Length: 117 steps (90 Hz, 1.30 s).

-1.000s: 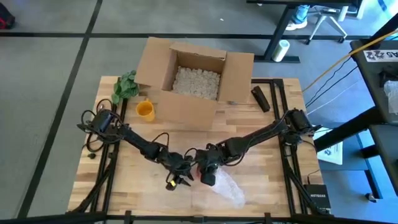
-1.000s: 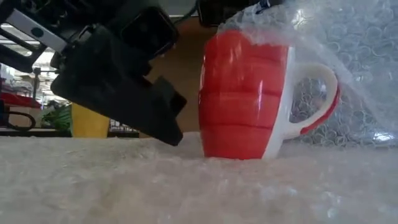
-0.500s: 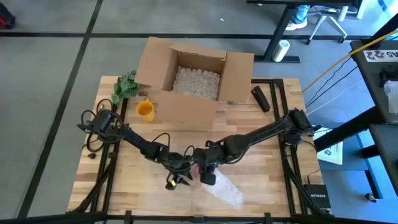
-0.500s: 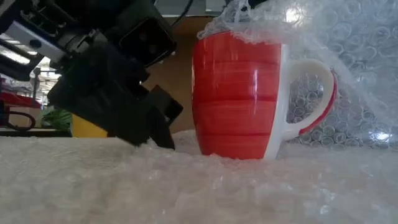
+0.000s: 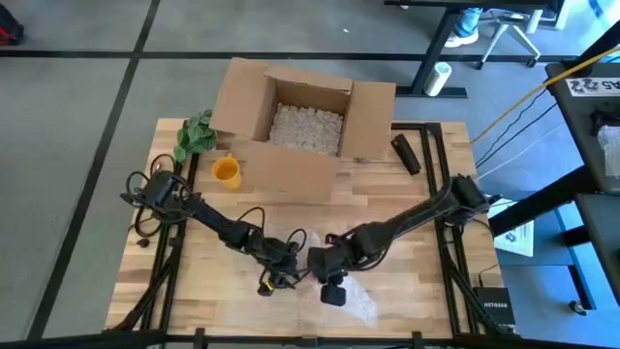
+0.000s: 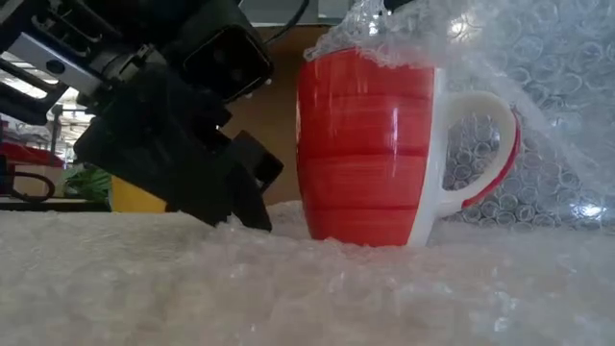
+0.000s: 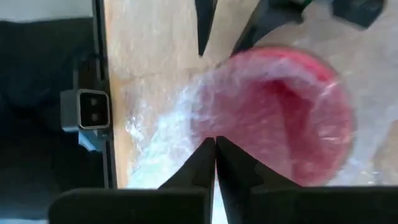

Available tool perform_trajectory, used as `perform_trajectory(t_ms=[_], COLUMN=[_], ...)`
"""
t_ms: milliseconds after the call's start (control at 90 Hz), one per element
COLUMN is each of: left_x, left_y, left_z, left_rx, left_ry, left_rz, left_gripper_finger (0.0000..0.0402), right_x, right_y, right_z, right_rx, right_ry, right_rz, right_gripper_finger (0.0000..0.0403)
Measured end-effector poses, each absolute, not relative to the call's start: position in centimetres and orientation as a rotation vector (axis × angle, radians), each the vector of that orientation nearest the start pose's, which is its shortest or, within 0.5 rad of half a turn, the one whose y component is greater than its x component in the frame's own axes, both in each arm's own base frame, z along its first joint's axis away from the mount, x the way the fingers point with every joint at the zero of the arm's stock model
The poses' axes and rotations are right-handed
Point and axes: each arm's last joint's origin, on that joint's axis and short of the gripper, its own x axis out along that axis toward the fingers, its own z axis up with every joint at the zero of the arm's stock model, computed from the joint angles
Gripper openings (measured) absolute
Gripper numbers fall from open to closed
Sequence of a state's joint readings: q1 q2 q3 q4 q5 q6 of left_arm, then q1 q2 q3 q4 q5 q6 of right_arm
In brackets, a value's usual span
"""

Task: Wrap mug
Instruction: Wrap the red mug with the bubble wrap

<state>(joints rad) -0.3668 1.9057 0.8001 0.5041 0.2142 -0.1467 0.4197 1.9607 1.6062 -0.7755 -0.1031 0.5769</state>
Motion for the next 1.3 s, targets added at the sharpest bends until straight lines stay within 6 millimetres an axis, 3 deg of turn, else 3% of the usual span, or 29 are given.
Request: perform_trajectory(t_ms=[211, 411, 900, 1300], left_x=[32.4, 32.3, 32.3, 32.3], left_y=[-13.1, -13.0, -13.0, -13.0], left_z=[10.6, 10.4, 10.4, 10.5], left_rx=[-0.093, -0.087, -0.071, -0.070], left_ry=[0.650, 0.670, 0.663, 0.660], left_rz=[-0.516, -0.514, -0.508, -0.505], left_gripper_finger=[0.0121, 0.0121, 0.0121, 0.0121], right_x=[40.0, 41.5, 41.6, 42.4], right_y=[16.4, 15.8, 15.8, 15.6], right_z=[19.4, 17.1, 17.2, 20.6], right_rx=[0.344, 0.381, 0.375, 0.229], right_ry=[1.245, 1.250, 1.245, 1.217], right_rz=[0.191, 0.263, 0.257, 0.150], right_gripper_finger=[0.0000, 0.0000, 0.0000, 0.0000])
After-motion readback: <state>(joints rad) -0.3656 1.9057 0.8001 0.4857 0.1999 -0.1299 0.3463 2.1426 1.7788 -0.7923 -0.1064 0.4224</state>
